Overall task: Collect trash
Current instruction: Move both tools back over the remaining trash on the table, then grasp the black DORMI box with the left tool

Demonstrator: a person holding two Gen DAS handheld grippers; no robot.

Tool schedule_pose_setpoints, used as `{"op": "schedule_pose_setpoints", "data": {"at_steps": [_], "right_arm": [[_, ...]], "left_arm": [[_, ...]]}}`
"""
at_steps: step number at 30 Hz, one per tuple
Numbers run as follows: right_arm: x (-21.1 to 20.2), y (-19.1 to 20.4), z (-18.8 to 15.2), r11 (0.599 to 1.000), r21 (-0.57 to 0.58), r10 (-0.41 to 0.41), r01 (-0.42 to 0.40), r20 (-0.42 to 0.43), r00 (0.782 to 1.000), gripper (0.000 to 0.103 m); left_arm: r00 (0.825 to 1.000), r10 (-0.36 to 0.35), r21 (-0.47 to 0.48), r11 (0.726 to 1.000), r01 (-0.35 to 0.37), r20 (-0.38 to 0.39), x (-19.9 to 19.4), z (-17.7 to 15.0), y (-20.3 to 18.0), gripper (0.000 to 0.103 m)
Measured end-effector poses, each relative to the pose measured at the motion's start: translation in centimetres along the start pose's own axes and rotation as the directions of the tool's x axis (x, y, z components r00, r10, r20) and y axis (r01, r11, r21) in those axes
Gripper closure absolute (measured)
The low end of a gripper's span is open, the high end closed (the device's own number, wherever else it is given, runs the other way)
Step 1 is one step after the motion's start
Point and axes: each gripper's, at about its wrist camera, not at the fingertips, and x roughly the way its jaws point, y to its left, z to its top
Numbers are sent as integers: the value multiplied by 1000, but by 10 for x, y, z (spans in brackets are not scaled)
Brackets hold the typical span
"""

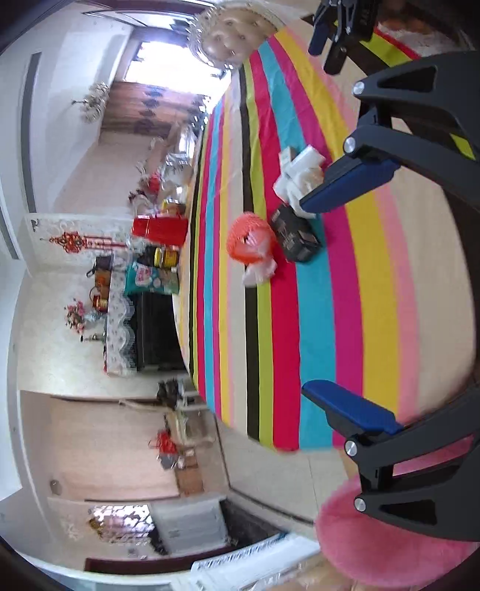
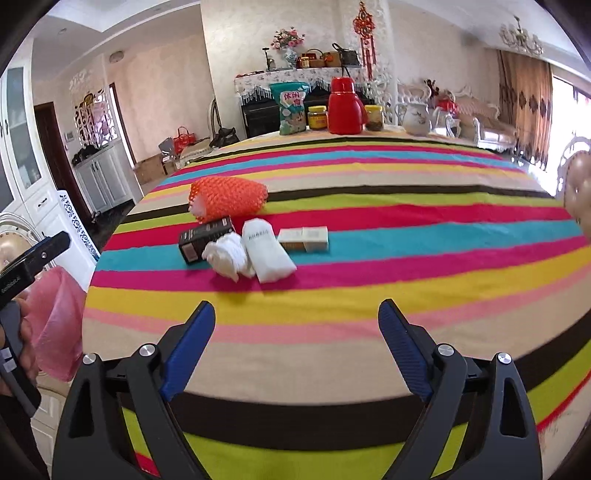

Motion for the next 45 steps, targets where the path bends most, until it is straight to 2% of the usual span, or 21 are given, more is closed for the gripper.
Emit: {"op": "schedule_pose_setpoints", "data": {"at_steps": [7,12,17,22,30,36,45], "right_arm": [[-19,-17,-10,999,19,29,-29,17,999,18],[-21,-26,-3,999,21,27,-27,13,1000,18],[-3,-32,13,1000,13,2,-2,7,1000,18],[33,-31,31,1000,-10,-2,1,-31,1000,18],[79,-20,51,999,-45,4,-8,-74,997,18],[101,-13,55,997,-74,11,-20,-110,994,18],[125,-11,57,997,-78,18,-30,-146,989,18]], "left_arm": [[999,42,-28,999,-41,20,-37,5,13,15],[1000,15,-48,999,-15,-1,-30,12,6,19],[997,-46,-20,999,45,-56,11,16,-15,27],[990,-97,-11,995,97,-104,59,22,-32,33],[967,-165,20,985,172,-194,124,26,-52,38],[951,-183,48,978,201,-250,161,28,-61,38],[928,-190,91,969,230,-322,197,26,-63,44]]}}
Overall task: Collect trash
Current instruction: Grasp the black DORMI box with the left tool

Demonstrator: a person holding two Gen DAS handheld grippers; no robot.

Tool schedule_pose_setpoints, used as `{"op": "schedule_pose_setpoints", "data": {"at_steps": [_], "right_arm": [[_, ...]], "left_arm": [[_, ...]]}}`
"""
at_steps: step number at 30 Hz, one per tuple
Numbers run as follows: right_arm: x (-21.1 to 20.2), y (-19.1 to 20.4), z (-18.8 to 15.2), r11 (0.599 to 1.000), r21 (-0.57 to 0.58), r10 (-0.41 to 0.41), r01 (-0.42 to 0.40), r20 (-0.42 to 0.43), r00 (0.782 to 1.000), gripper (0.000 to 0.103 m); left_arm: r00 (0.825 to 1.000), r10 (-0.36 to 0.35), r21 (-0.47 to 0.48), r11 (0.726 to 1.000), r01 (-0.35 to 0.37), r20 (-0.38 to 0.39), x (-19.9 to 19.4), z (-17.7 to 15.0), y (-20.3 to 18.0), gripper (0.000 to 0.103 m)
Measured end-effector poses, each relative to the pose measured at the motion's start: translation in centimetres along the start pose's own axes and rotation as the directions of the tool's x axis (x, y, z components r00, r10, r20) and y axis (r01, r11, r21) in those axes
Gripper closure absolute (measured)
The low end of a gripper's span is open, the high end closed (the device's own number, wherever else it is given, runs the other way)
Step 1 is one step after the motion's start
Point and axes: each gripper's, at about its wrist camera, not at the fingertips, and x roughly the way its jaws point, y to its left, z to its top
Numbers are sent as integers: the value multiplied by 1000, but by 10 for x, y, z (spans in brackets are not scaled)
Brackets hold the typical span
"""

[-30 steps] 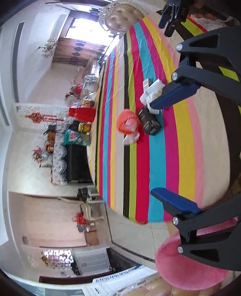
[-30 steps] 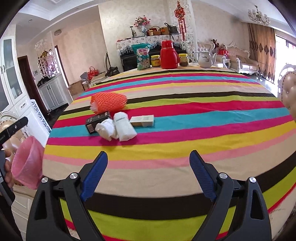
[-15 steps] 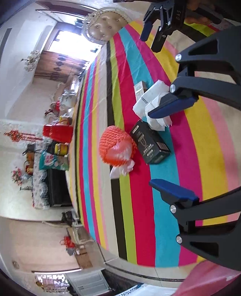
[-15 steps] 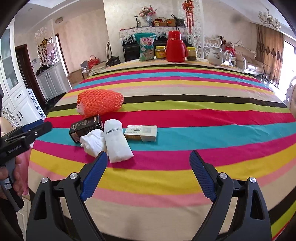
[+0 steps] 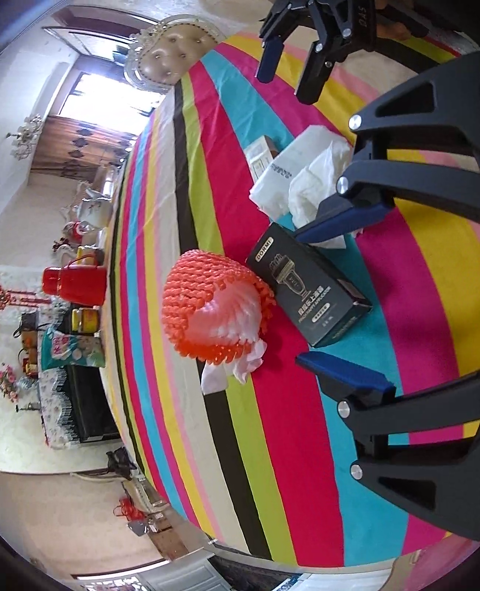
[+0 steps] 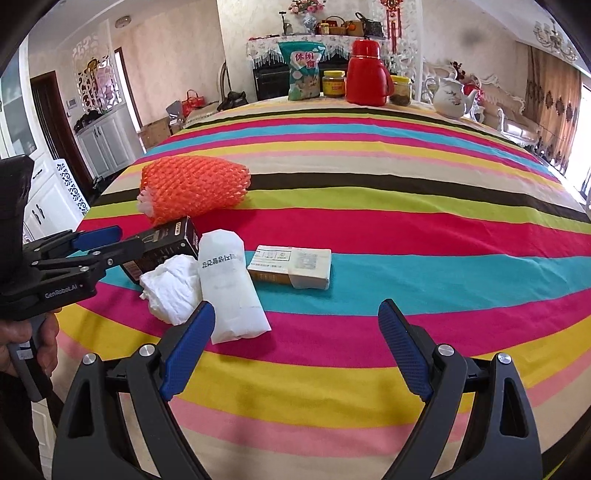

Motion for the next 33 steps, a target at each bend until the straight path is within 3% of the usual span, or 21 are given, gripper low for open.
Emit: {"op": "schedule_pose_setpoints", "data": {"at_steps": [19,22,25,33], "right_arm": [[26,9,8,998,-44,44,-45,-32,999,18],[30,8,9,997,-45,54,-55,-35,998,18],[31,11,9,996,-57,60,-62,-42,997,18],[42,17,12,995,-81,55,-62,-76,996,22]], "left_arm": [[998,-11,134,991,19,-66,23,11,-1,43],[997,-16,145,989,28,-78,25,9,-1,51],[997,-17,131,991,26,-74,22,7,-1,57],[1000,-11,45,999,12,-22,-3,-5,3,59]]}}
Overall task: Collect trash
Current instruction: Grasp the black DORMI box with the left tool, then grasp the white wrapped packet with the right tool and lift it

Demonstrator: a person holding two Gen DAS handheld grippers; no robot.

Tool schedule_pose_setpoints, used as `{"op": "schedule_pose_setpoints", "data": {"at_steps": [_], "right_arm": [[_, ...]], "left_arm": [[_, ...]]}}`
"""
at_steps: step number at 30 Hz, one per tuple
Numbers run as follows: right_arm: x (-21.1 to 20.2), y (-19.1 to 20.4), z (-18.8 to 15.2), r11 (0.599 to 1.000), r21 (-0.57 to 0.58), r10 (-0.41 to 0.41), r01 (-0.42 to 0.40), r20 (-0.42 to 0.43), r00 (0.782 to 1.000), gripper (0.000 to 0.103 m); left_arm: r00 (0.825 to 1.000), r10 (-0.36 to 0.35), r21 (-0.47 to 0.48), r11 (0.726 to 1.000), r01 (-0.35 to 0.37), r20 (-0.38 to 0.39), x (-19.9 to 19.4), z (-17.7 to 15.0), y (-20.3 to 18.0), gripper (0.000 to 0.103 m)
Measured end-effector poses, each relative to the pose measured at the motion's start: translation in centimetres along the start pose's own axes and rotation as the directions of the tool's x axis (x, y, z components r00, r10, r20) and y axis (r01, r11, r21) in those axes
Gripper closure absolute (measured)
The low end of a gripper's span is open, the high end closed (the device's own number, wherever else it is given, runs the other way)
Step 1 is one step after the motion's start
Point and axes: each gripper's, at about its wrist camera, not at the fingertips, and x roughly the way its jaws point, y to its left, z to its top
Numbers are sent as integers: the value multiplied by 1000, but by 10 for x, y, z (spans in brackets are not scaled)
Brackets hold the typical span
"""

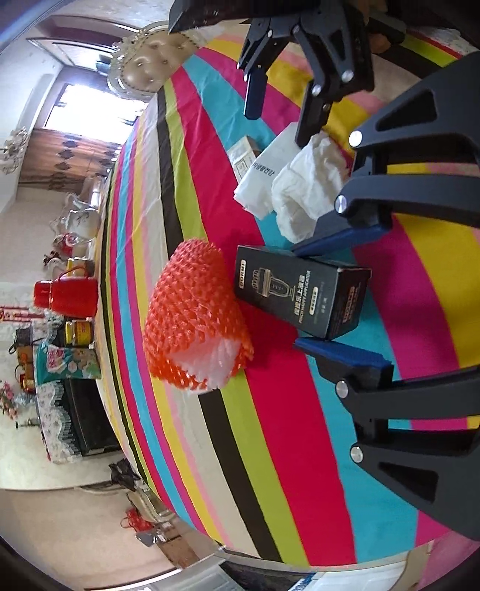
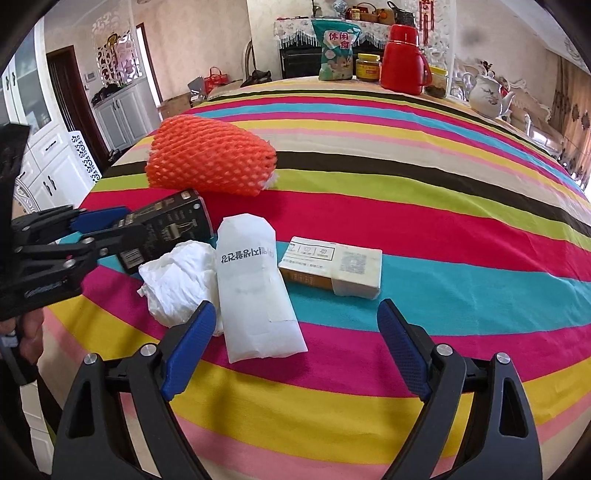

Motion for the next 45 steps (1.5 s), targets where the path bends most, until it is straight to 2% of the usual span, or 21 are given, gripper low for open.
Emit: {"op": "schedule_pose_setpoints", "data": {"at_steps": [5,11,14,19,32,45], "right_arm": [[5,3,4,1000,-1,-7,7,-22,1000,31],[9,9,3,1000,-16,-8,8,-46,999,50],[10,11,1,1000,-27,-2,1,-56,998,54],[1,10,2,1000,-29,11,-12,-32,999,66],[-35,-2,-6,999,-3,45,-44,53,998,71],[-73,-24,-28,997,77,13,-21,108,994,72]], "left_arm": [[999,4,-41,999,-2,40,-23,-8,0,60],[996,14,-81,997,-6,88,-49,-13,2,62],[995,22,-82,997,-13,100,-57,-12,0,62],[994,28,-89,996,-19,101,-61,-12,-5,63],[994,56,-101,994,-46,99,-71,-20,-17,63],[992,51,-116,993,-37,120,-82,-27,-17,63]]}}
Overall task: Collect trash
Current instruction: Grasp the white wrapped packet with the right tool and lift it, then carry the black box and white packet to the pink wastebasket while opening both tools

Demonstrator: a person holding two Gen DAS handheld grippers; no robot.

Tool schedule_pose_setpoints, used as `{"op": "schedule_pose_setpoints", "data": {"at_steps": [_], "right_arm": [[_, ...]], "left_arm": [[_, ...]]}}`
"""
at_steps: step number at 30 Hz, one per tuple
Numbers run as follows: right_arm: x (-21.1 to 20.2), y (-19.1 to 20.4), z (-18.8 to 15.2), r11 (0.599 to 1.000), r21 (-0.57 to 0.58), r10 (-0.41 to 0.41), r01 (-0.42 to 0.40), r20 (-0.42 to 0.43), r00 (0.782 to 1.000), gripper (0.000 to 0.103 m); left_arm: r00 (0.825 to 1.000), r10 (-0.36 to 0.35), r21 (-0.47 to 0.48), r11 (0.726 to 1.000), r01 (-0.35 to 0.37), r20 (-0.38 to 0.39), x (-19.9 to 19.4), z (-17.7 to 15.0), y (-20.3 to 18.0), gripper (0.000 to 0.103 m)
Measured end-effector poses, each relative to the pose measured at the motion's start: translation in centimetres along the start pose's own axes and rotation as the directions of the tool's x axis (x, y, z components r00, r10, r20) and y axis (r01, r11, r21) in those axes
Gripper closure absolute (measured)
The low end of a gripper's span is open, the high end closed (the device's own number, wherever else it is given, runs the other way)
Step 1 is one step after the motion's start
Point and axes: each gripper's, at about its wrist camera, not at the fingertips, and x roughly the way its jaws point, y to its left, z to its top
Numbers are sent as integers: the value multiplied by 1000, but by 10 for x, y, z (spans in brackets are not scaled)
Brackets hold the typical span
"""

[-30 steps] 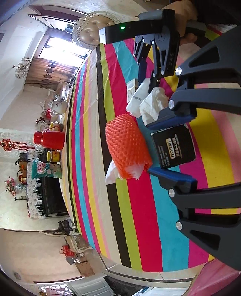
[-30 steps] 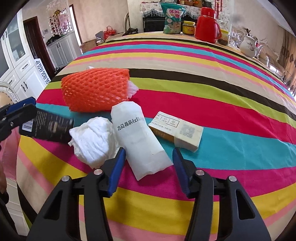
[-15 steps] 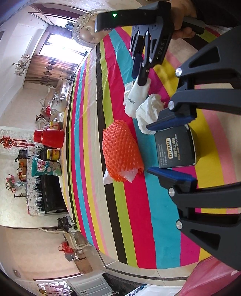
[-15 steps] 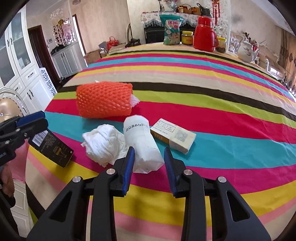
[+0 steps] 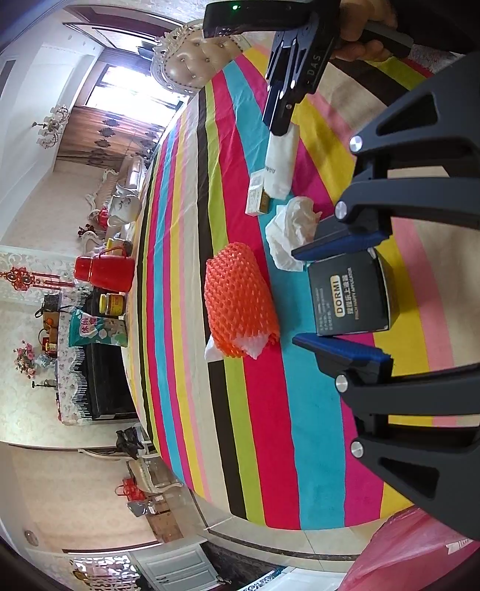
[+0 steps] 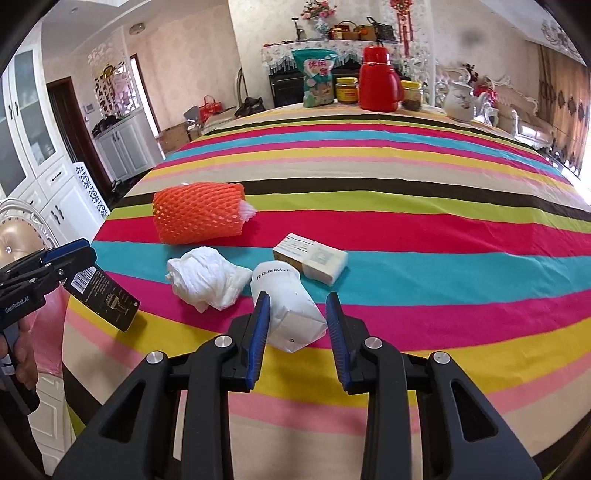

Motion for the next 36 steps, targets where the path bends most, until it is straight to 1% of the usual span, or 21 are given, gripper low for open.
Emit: {"op": "schedule_pose_setpoints", "data": {"at_steps": [4,7,9,15,16,19,21,26,27,28,31,36], "right_arm": [[-10,-1,-11,1000,8,-6,6,-4,1000,72],[-12,-4,-23,1000,6,-10,11,-34,999,72],[-11,-6,-30,1000,-1,-15,15,-55,998,72],[-8,-6,-41,1000,-6,-14,13,-98,995,65],[-6,-6,-41,1000,-9,-18,17,-104,994,61],[-1,-4,-44,1000,-17,-26,25,-118,993,55],[2,-2,-45,999,-22,-30,28,-127,991,54],[15,5,-47,999,-42,-37,31,-156,987,54],[17,6,-48,998,-48,-39,31,-164,986,55],[19,7,-49,998,-56,-41,32,-168,985,62],[18,10,-47,997,-68,-42,31,-163,986,68],[6,14,-42,997,-69,-43,35,-119,992,71]], "left_arm": [[1000,-2,14,1000,3,-23,2,-3,-1,63],[998,-3,34,999,5,-60,5,-10,-4,63],[998,-7,42,999,10,-65,3,-15,-6,63],[993,2,50,999,4,-118,10,-29,-9,64],[992,2,47,999,4,-125,12,-32,-7,64],[989,3,43,999,4,-145,15,-37,-3,63],[988,-2,43,999,8,-156,17,-40,-2,63],[989,-13,31,999,17,-146,18,-42,2,64],[990,-13,30,999,18,-143,18,-42,1,65],[990,-14,29,999,18,-137,17,-42,2,65],[993,-16,19,1000,18,-119,13,-40,5,65],[998,-18,-5,1000,17,-64,0,-35,10,65]]}}
